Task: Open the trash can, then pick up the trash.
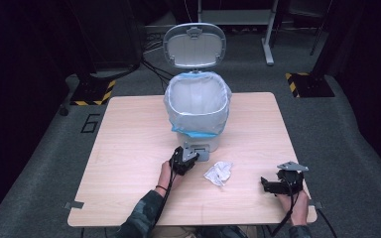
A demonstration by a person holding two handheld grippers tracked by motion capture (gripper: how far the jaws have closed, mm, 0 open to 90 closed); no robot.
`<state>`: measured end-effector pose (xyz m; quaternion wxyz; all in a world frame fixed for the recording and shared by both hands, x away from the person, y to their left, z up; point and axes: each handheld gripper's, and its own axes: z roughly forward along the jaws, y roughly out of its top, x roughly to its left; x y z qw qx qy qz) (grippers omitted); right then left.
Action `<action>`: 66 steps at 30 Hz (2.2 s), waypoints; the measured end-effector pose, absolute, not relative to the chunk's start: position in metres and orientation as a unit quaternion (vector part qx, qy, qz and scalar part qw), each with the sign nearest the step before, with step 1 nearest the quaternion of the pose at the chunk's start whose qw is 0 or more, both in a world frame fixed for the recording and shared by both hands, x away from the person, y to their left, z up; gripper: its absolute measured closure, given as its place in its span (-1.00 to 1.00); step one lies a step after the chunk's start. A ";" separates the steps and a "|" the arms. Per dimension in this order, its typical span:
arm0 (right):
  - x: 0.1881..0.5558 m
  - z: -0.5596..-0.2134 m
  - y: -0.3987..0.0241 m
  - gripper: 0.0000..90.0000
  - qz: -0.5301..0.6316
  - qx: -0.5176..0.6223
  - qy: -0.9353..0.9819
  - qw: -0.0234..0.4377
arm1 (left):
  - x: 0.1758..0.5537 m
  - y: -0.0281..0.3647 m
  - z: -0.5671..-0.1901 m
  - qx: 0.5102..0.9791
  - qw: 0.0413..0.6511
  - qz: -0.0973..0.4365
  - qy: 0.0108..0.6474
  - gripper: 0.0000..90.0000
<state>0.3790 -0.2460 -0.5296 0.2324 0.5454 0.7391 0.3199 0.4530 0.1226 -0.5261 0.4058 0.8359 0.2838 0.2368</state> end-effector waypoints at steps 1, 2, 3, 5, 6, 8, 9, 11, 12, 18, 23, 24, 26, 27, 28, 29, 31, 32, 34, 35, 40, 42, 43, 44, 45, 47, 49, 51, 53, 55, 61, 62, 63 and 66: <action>0.379 -0.530 -0.246 -0.95 0.320 0.545 0.739 0.233 | 0.453 0.123 -0.526 0.836 0.406 0.237 0.284 1.00; 0.379 -0.530 -0.246 -0.95 0.319 0.545 0.740 0.233 | 0.453 0.123 -0.526 0.836 0.405 0.236 0.285 1.00; 0.379 -0.529 -0.247 -0.95 0.318 0.545 0.740 0.232 | 0.454 0.123 -0.526 0.835 0.408 0.235 0.285 1.00; 0.379 -0.529 -0.247 -0.95 0.317 0.547 0.739 0.232 | 0.454 0.123 -0.526 0.835 0.409 0.235 0.285 1.00; 0.379 -0.529 -0.247 -0.95 0.316 0.549 0.738 0.233 | 0.454 0.123 -0.526 0.835 0.408 0.235 0.285 1.00; 0.379 -0.529 -0.247 -0.96 0.316 0.551 0.737 0.232 | 0.454 0.123 -0.526 0.835 0.409 0.235 0.285 1.00; 0.379 -0.528 -0.247 -0.98 0.315 0.552 0.737 0.230 | 0.454 0.123 -0.526 0.835 0.408 0.235 0.285 1.00; 0.379 -0.527 -0.248 -0.99 0.330 0.557 0.731 0.215 | 0.454 0.123 -0.526 0.836 0.408 0.233 0.285 1.00; 0.379 -0.527 -0.248 -0.99 0.334 0.561 0.727 0.213 | 0.454 0.123 -0.526 0.835 0.408 0.234 0.285 1.00; 0.379 -0.519 -0.234 -0.99 0.329 0.555 0.737 0.204 | 0.454 0.123 -0.526 0.835 0.409 0.231 0.286 1.00; 0.378 -0.509 -0.217 -1.00 0.331 0.544 0.745 0.201 | 0.453 0.122 -0.526 0.836 0.406 0.237 0.283 1.00; 0.377 -0.507 -0.214 -1.00 0.332 0.539 0.748 0.200 | 0.453 0.122 -0.526 0.836 0.406 0.238 0.283 1.00; 0.377 -0.503 -0.206 -1.00 0.334 0.529 0.754 0.200 | 0.453 0.122 -0.526 0.836 0.405 0.239 0.282 1.00; 0.377 -0.501 -0.202 -1.00 0.335 0.527 0.755 0.200 | 0.453 0.122 -0.526 0.836 0.405 0.239 0.282 1.00; 0.377 -0.500 -0.199 -1.00 0.333 0.523 0.759 0.198 | 0.453 0.122 -0.526 0.836 0.405 0.239 0.282 1.00; 0.378 -0.498 -0.195 -1.00 0.331 0.520 0.762 0.198 | 0.453 0.122 -0.526 0.836 0.404 0.240 0.282 1.00; 0.379 -0.498 -0.191 -1.00 0.330 0.519 0.764 0.198 | 0.452 0.122 -0.526 0.836 0.404 0.240 0.282 1.00; 0.380 -0.496 -0.184 -1.00 0.326 0.513 0.769 0.195 | 0.453 0.122 -0.526 0.836 0.406 0.238 0.283 1.00; 0.381 -0.494 -0.178 -1.00 0.326 0.508 0.774 0.193 | 0.453 0.122 -0.526 0.836 0.406 0.238 0.283 1.00; 0.382 -0.493 -0.175 -1.00 0.326 0.507 0.776 0.189 | 0.453 0.123 -0.526 0.836 0.406 0.237 0.285 1.00; 0.384 -0.491 -0.162 -1.00 0.323 0.488 0.790 0.183 | 0.453 0.123 -0.526 0.835 0.406 0.235 0.286 1.00; 0.385 -0.488 -0.152 -1.00 0.320 0.474 0.801 0.178 | 0.453 0.122 -0.526 0.835 0.406 0.238 0.284 1.00; 0.385 -0.488 -0.149 -1.00 0.321 0.469 0.803 0.179 | 0.453 0.122 -0.526 0.836 0.404 0.239 0.283 1.00; 0.385 -0.487 -0.145 -1.00 0.323 0.468 0.803 0.176 | 0.453 0.122 -0.526 0.836 0.405 0.239 0.283 1.00; 0.385 -0.486 -0.142 -1.00 0.325 0.462 0.806 0.176 | 0.453 0.122 -0.526 0.836 0.405 0.239 0.284 1.00; 0.387 -0.485 -0.135 -1.00 0.327 0.454 0.811 0.171 | 0.453 0.122 -0.526 0.836 0.405 0.238 0.284 1.00; 0.387 -0.485 -0.132 -1.00 0.329 0.452 0.812 0.167 | 0.453 0.122 -0.526 0.835 0.406 0.237 0.285 1.00; 0.389 -0.484 -0.121 -1.00 0.330 0.440 0.819 0.165 | 0.453 0.122 -0.526 0.835 0.405 0.238 0.285 1.00; 0.390 -0.484 -0.116 -1.00 0.331 0.435 0.822 0.163 | 0.453 0.122 -0.526 0.835 0.406 0.238 0.285 1.00; 0.392 -0.484 -0.110 -1.00 0.327 0.434 0.823 0.162 | 0.453 0.122 -0.526 0.835 0.405 0.239 0.284 1.00; 0.397 -0.485 -0.100 -1.00 0.328 0.426 0.829 0.153 | 0.453 0.122 -0.526 0.834 0.406 0.237 0.287 1.00; 0.400 -0.487 -0.095 -1.00 0.327 0.422 0.832 0.151 | 0.453 0.122 -0.526 0.835 0.406 0.237 0.287 1.00; 0.400 -0.487 -0.095 -1.00 0.327 0.422 0.832 0.151 | 0.453 0.122 -0.526 0.835 0.406 0.237 0.287 1.00; 0.405 -0.492 -0.087 -1.00 0.320 0.419 0.836 0.153 | 0.453 0.122 -0.526 0.835 0.406 0.238 0.287 1.00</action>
